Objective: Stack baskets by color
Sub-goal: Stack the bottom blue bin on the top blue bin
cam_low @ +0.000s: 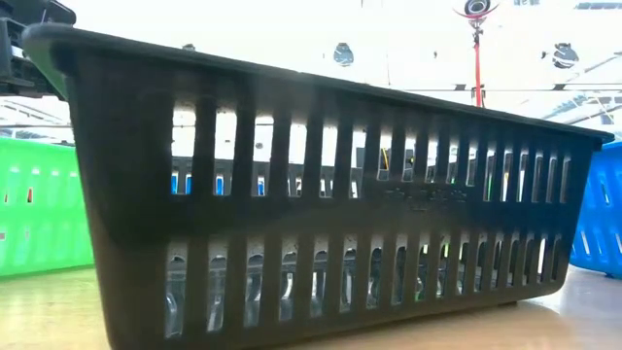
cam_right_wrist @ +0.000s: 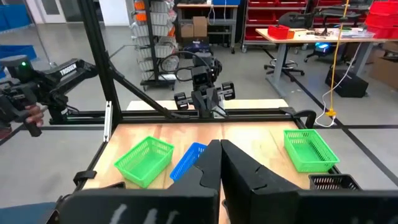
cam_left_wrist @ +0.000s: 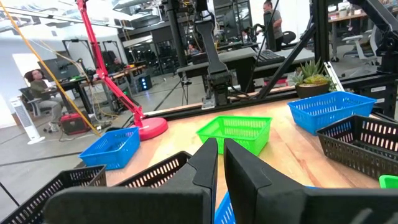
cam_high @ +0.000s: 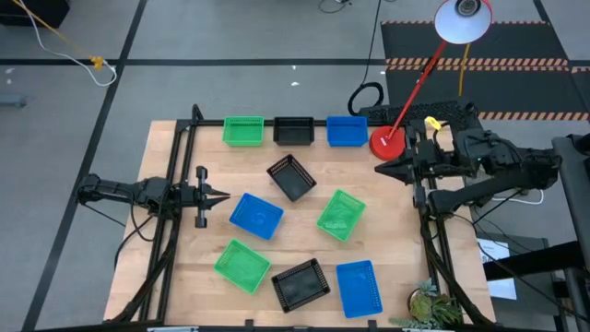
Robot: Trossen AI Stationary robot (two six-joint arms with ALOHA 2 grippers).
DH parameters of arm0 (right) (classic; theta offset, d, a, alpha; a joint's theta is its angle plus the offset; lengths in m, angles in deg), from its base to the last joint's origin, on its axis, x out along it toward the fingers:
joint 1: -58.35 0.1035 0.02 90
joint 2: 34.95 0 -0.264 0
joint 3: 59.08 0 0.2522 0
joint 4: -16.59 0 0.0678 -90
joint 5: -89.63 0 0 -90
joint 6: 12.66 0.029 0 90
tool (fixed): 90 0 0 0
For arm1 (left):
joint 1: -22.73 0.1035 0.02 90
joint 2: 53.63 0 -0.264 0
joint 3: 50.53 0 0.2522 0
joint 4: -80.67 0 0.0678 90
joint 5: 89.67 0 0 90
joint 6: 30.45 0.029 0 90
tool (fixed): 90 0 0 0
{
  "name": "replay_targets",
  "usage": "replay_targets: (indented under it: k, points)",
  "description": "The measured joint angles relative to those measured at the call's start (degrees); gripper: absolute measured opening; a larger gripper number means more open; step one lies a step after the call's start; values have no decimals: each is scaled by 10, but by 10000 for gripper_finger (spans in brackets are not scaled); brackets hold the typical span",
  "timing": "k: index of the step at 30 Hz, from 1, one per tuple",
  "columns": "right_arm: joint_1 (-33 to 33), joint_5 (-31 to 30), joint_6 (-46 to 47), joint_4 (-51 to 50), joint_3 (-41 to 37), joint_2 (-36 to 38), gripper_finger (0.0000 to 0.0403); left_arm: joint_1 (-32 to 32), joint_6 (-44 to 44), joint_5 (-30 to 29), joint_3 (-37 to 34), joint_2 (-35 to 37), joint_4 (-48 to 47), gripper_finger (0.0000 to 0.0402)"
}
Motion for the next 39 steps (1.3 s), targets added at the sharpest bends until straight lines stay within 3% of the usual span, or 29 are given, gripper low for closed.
replay_targets:
  k: [24, 30, 33, 39]
  points:
    - [0, 0, 5, -5, 1, -16, 0, 0, -20, 0, 0, 0, 27, 31]
    - [0, 1, 5, -6, 1, -16, 0, 0, -78, -21, 0, 0, 132, 30]
    - [0, 1, 32, -7, 1, -17, 0, 0, -115, -21, 24, 0, 134, 30]
    - [7, 1, 85, -14, 1, -30, 0, 0, -149, -20, 155, -46, 12, 30]
